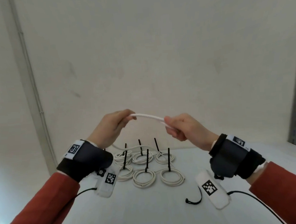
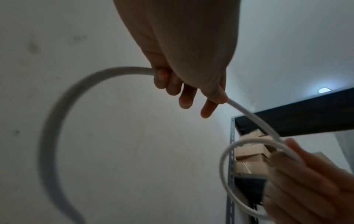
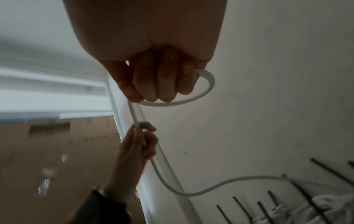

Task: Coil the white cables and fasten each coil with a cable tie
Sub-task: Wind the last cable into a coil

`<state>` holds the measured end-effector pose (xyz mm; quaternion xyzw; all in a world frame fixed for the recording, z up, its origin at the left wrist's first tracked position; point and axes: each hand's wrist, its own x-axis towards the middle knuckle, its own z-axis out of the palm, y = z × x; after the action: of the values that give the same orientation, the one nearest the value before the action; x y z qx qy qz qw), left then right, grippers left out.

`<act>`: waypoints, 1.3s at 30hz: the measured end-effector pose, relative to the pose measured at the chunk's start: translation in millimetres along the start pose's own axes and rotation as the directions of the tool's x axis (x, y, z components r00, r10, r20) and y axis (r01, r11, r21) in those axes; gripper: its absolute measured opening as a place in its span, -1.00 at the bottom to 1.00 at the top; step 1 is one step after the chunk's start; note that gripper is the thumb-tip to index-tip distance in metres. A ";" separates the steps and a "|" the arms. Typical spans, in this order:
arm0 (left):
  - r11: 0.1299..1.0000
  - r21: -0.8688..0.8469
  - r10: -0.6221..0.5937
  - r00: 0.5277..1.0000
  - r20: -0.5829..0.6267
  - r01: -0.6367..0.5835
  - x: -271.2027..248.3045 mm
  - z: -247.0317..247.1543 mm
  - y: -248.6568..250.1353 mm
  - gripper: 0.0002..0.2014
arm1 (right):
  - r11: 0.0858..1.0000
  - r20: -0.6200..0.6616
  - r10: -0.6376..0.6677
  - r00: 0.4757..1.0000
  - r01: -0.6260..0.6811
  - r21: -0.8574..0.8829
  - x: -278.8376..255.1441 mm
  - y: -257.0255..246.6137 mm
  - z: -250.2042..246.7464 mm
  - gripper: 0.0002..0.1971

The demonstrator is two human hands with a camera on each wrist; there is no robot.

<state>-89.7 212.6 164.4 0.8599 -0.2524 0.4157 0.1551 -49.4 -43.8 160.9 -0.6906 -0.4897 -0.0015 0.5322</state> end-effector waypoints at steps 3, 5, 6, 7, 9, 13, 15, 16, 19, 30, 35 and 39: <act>0.992 -0.103 -0.085 0.991 -0.105 0.074 5.2 2.3 -7.3 -0.76 | 0.944 -0.061 0.059 0.996 -0.036 0.329 0.5 -8.0 -5.5 -0.55; 0.984 -0.149 -0.122 0.979 -0.164 0.098 8.7 4.8 -8.7 -0.80 | 0.866 -0.090 0.063 0.994 -0.009 0.500 1.5 -14.4 -11.0 -0.53; 0.981 -0.161 -0.136 0.972 -0.190 0.106 10.3 6.1 -10.2 -0.80 | 0.823 -0.106 0.064 0.992 0.007 0.569 1.6 -19.4 -14.1 -0.52; 0.979 -0.170 -0.147 0.967 -0.207 0.112 11.9 7.1 -11.7 -0.79 | 0.777 -0.124 0.069 0.990 0.024 0.629 1.3 -25.6 -17.5 -0.52; 0.976 -0.177 -0.165 0.961 -0.222 0.126 15.6 8.7 -13.5 -0.77 | 0.687 -0.163 0.069 0.984 0.072 0.723 0.3 -38.2 -25.3 -0.53; 0.996 -0.045 -0.082 0.965 -0.250 0.073 21.0 10.6 -7.1 -0.81 | 0.554 -0.243 0.033 0.969 0.185 0.812 1.9 -49.8 -36.1 -0.55; 0.996 0.083 -0.001 0.967 -0.254 0.023 18.9 12.2 -3.7 -0.75 | 0.481 -0.295 0.013 0.956 0.252 0.840 3.1 -49.9 -38.5 -0.55; 0.989 0.148 0.020 0.969 -0.246 0.017 16.2 12.6 -2.2 -0.72 | 0.442 -0.326 0.009 0.945 0.289 0.849 3.2 -49.8 -40.1 -0.54; 0.938 0.348 0.051 0.986 -0.158 0.007 4.0 16.5 -0.3 -0.72 | 0.307 -0.404 0.003 0.915 0.383 0.871 2.6 -49.2 -48.2 -0.52; 0.810 0.521 0.177 0.959 0.219 -0.269 -28.2 36.7 47.1 -0.33 | 0.379 -0.525 0.090 0.846 0.459 0.804 18.7 -31.2 -44.1 -0.67; 0.773 0.523 0.262 0.932 0.252 -0.358 -28.0 25.5 55.8 -0.37 | 0.612 -0.512 0.109 0.852 0.348 0.710 28.2 -10.7 -35.4 -0.80; 0.757 0.511 0.326 0.913 0.245 -0.407 -20.7 14.6 62.8 -0.67 | 0.942 -0.422 0.070 0.904 0.079 0.326 26.0 1.2 -13.7 -0.87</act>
<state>-126.6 160.2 142.7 0.8281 -0.2958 0.4312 -0.2023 -28.0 -36.3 179.6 -0.5713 -0.3556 -0.0707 0.7363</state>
